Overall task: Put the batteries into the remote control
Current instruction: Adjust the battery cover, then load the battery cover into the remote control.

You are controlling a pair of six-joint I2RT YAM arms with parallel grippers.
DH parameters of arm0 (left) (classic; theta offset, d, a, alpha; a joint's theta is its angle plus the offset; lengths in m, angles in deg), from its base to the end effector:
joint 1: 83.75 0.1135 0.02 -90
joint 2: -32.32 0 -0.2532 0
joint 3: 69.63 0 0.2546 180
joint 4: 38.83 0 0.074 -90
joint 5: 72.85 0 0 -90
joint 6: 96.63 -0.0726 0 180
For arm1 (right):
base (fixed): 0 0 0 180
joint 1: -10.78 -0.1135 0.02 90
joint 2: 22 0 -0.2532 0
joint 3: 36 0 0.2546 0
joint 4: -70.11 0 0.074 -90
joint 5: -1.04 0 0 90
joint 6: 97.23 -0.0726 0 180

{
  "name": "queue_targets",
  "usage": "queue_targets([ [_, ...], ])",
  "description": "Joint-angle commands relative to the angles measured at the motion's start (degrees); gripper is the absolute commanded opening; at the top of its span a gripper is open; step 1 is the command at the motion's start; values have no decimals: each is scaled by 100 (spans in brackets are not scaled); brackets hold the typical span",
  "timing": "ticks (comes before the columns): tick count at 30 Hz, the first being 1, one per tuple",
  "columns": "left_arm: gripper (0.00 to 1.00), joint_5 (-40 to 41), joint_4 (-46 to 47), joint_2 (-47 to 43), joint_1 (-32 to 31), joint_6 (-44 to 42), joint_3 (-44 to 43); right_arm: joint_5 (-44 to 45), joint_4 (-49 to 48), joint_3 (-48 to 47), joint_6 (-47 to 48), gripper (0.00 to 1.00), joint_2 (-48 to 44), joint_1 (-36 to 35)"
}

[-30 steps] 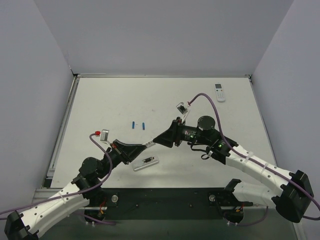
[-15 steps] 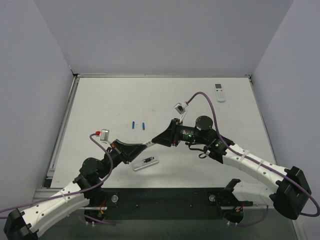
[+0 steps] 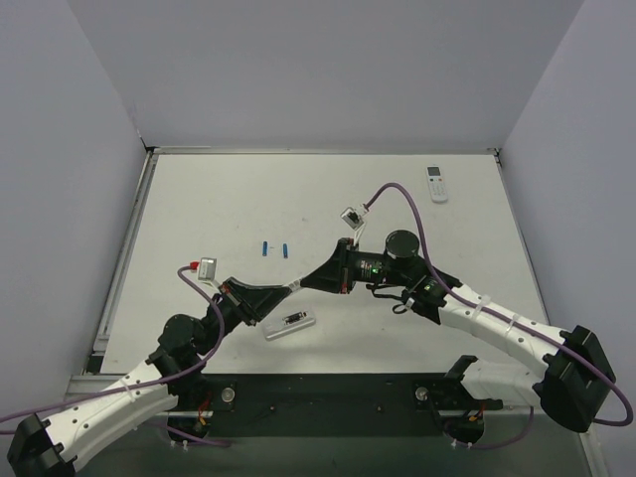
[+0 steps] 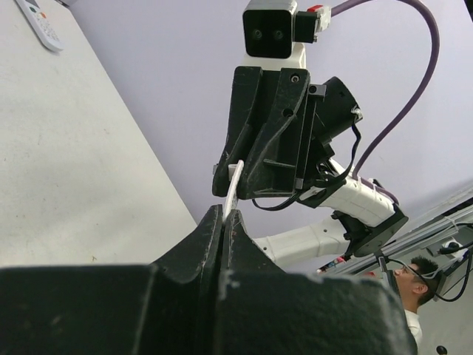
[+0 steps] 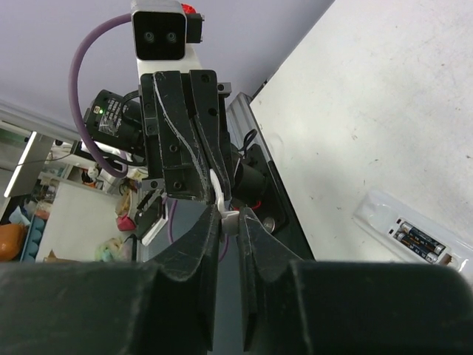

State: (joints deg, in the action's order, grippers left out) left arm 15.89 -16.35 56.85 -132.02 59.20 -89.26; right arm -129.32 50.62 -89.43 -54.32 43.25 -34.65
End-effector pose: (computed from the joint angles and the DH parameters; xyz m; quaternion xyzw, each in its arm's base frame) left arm 0.1207 -0.1377 0.2411 -0.0814 0.5851 -0.6806 0.4334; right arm 0.1710 0.2406 0.3086 -0.2507 0.6215 0.6675 0.3245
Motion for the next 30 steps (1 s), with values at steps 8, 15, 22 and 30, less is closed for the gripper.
queue_targets([
  [8,64,1249,-4289,-967,2,-351,-762,388,1158,-29,789,0,-434,342],
  [15,78,1822,-6581,-372,11,-254,-1553,871,2020,-126,895,0,-5,351],
  [22,78,2068,-7855,903,-15,-114,-2238,1355,1784,-11,333,0,733,8],
  [30,71,1980,-7655,1141,-42,53,-1985,1724,1292,68,-45,0,1402,-203],
])
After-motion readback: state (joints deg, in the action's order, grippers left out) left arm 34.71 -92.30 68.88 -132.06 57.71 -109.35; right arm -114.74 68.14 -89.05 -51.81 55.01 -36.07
